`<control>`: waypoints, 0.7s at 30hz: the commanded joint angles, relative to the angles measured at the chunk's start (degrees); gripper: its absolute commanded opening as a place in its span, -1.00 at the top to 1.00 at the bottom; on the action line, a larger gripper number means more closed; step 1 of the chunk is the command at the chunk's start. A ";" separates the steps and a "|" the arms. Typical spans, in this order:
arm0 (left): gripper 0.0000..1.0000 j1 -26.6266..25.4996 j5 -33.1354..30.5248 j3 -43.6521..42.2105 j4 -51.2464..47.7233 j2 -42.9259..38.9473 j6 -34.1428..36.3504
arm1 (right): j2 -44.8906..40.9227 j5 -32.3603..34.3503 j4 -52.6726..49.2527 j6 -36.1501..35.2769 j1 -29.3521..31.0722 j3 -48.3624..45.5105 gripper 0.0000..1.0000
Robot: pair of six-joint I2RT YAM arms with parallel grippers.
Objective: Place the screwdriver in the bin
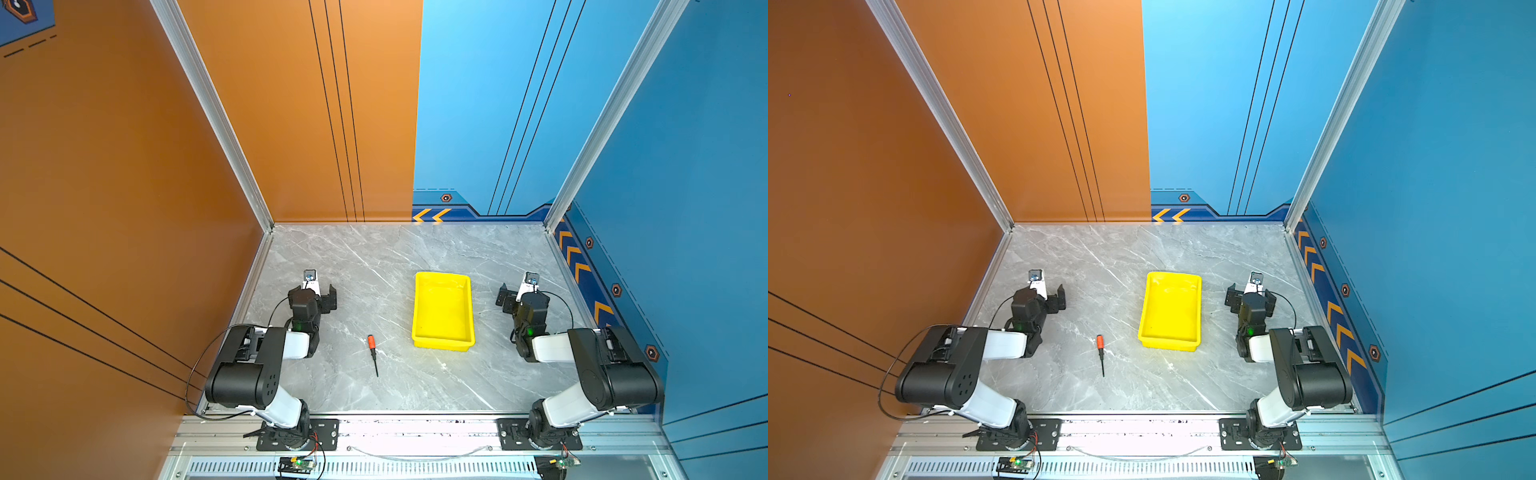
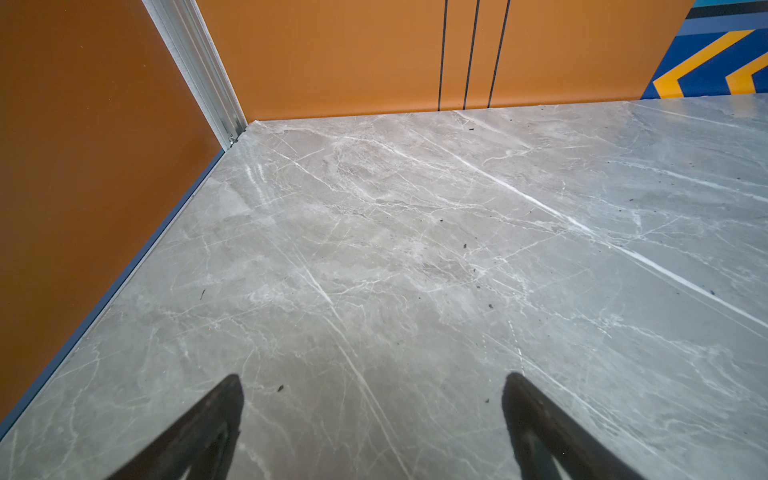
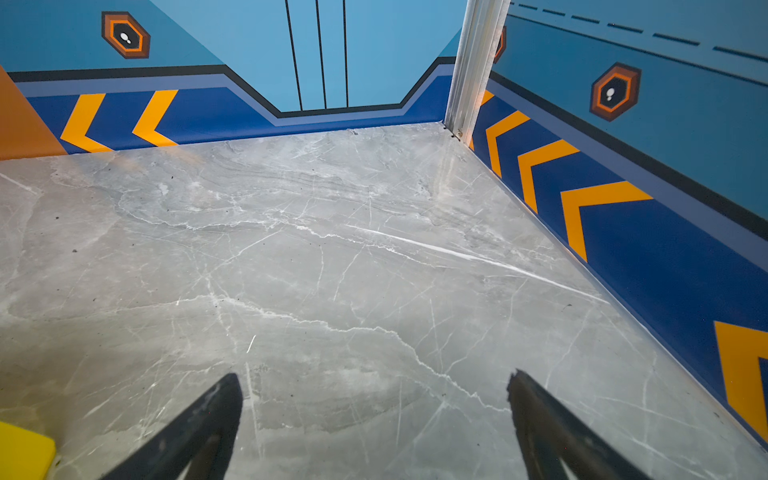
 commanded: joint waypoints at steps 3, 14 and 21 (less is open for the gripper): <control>-0.96 0.39 0.77 -0.38 1.03 0.40 -0.52 | 0.13 0.64 -0.73 -0.10 0.40 0.95 -1.00; -0.96 0.83 1.57 -0.11 0.86 0.69 -0.56 | -0.04 -0.38 -1.19 0.72 -0.46 1.04 -1.00; -0.96 1.10 2.01 -0.13 0.86 0.72 -0.71 | -0.04 -0.49 -0.99 0.74 -0.41 0.86 -1.00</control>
